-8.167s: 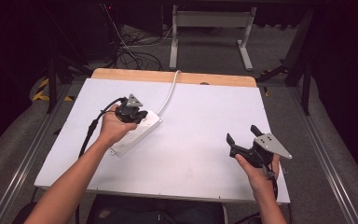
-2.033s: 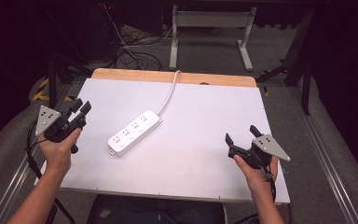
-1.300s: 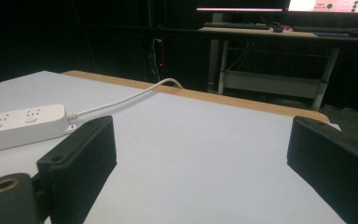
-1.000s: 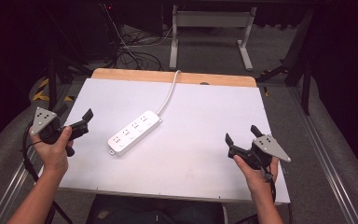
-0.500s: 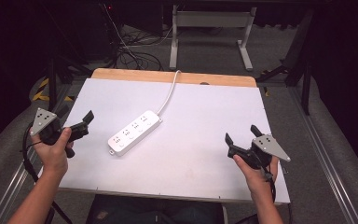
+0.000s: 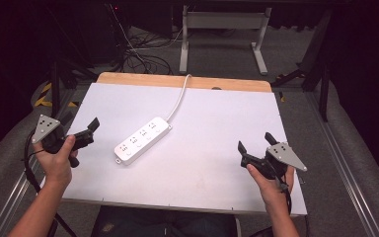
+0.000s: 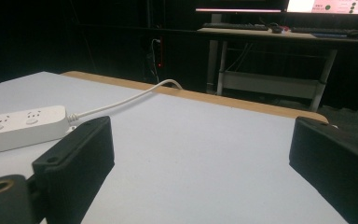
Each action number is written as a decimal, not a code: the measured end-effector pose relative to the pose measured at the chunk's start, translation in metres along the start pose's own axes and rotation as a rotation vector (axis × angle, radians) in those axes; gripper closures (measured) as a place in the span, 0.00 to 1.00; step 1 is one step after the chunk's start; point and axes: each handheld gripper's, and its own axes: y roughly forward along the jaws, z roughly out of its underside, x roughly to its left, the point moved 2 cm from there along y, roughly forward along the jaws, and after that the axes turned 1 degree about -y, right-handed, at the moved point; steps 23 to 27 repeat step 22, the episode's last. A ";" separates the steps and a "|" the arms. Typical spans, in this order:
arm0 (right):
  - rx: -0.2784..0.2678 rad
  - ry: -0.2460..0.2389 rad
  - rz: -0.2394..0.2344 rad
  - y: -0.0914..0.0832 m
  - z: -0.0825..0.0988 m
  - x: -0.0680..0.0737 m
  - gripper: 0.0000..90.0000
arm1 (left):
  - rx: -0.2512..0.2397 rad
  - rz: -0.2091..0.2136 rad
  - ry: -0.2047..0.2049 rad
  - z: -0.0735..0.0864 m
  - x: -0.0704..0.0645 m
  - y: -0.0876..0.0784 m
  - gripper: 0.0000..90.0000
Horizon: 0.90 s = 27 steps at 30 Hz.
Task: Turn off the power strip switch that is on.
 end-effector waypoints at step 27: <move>0.011 0.003 -0.018 0.005 0.005 -0.003 0.08 | 0.027 0.011 -0.012 0.004 0.003 0.008 0.05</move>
